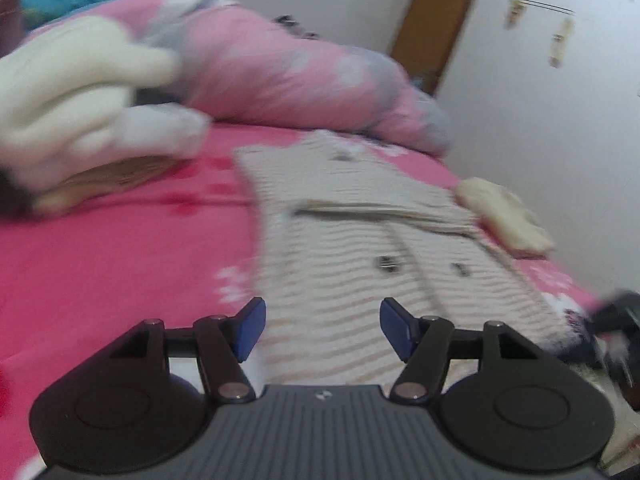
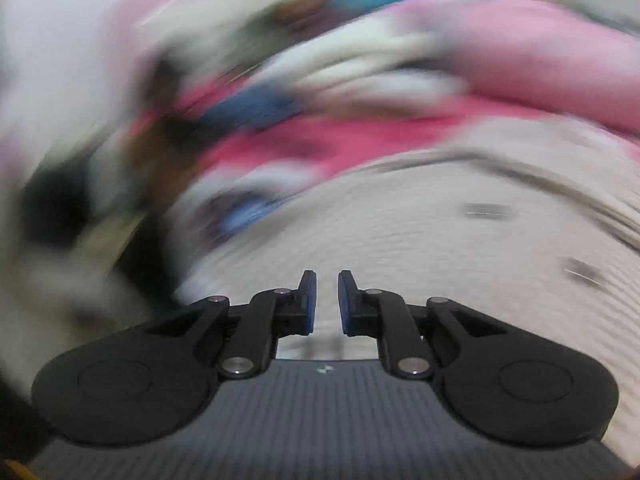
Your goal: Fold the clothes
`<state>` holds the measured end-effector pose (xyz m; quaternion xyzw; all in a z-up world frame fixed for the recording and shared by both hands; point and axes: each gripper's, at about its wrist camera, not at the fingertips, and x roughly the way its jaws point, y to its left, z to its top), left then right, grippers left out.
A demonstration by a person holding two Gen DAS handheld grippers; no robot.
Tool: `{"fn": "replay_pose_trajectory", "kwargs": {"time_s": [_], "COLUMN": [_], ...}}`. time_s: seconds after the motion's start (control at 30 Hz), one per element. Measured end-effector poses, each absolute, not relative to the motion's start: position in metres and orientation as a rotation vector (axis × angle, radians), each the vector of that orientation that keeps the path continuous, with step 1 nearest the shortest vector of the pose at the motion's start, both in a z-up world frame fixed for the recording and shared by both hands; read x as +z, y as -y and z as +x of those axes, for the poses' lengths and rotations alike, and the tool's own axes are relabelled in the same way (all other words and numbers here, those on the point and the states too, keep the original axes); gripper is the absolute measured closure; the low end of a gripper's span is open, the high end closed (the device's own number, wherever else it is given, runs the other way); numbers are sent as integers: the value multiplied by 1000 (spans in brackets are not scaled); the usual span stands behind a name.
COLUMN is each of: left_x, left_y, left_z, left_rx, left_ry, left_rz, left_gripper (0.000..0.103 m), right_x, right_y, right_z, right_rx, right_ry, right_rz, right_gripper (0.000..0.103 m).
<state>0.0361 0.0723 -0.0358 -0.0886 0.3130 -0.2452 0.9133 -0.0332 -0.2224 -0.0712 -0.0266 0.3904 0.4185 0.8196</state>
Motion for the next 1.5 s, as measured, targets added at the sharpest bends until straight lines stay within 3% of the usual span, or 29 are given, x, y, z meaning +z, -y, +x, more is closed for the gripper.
{"fn": "replay_pose_trajectory", "kwargs": {"time_s": [0.23,0.4,0.57,0.87,1.0,1.23,1.5], "left_x": [-48,-73,-76,-58,-49,-73,-82], "left_y": [61,97,94,66,42,-14,-26], "left_z": [29,13,4,-3,16,57,87], "left_rx": [-769,-782,-725,-624,-535,-455,-491], "left_ry": [-679,-756,-767,-724,-664,-692,-722], "left_rz": [-53,129,99,32,28,-184,-271], "left_gripper": [40,42,41,38,36,37,34], "right_x": [-83,-80,-51,-97,-88,-118,-125], "right_y": [344,374,406,408,413,374,382], "right_z": [-20,-77,-56,-23,-25,13,16], "right_rx": [441,527,414,275,284,288,298], "right_ry": [-808,-811,-659,-681,-558,-598,-580], "right_rz": [293,324,361,448,500,356,431], "right_gripper": [91,91,90,89,89,90,90]}}
